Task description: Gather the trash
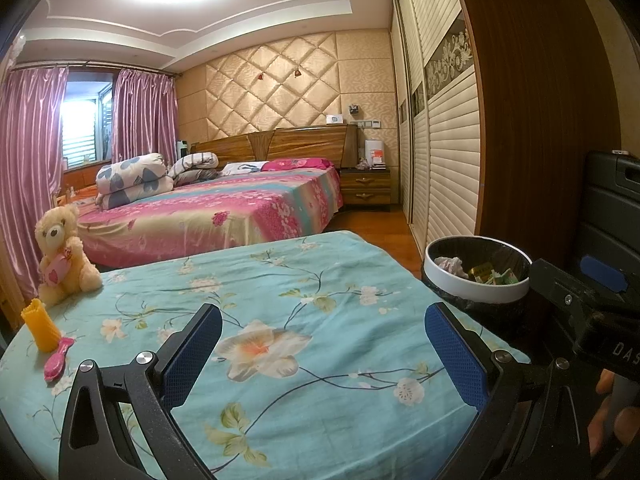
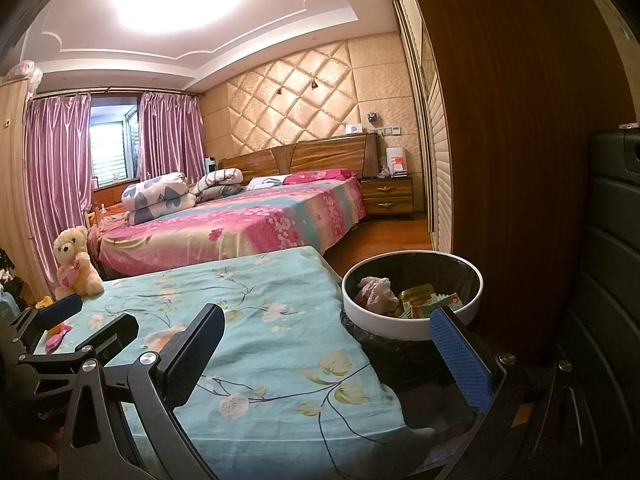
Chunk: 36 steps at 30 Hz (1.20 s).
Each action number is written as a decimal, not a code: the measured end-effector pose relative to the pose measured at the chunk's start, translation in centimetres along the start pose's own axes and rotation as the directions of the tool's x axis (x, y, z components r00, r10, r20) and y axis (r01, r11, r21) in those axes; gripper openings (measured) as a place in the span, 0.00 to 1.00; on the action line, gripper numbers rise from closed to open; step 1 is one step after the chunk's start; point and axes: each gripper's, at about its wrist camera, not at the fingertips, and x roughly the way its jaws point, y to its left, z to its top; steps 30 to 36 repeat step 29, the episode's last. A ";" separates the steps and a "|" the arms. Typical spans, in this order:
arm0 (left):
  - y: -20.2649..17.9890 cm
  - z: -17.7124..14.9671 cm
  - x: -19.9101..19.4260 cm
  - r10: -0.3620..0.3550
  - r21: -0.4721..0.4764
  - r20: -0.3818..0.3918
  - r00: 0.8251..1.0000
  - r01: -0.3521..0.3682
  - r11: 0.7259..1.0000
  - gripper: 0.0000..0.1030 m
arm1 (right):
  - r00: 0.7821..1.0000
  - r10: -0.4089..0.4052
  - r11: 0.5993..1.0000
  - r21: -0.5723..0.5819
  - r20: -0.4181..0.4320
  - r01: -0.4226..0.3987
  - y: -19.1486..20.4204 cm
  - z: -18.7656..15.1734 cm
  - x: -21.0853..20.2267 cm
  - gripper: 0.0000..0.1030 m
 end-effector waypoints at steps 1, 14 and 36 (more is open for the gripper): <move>0.0 0.0 0.0 0.000 0.001 0.000 1.000 0.000 1.000 0.99 | 1.000 0.000 1.000 0.000 0.000 0.000 0.0 0.0 0.0 1.00; 0.3 -0.1 0.3 -0.006 -0.003 -0.009 1.000 0.006 1.000 0.99 | 1.000 0.003 1.000 0.004 -0.002 -0.003 0.1 0.0 0.0 1.00; 1.9 -0.1 1.8 -0.010 -0.034 -0.049 0.999 0.009 0.999 0.99 | 0.998 0.027 0.999 0.021 -0.065 -0.026 0.8 -0.6 1.3 1.00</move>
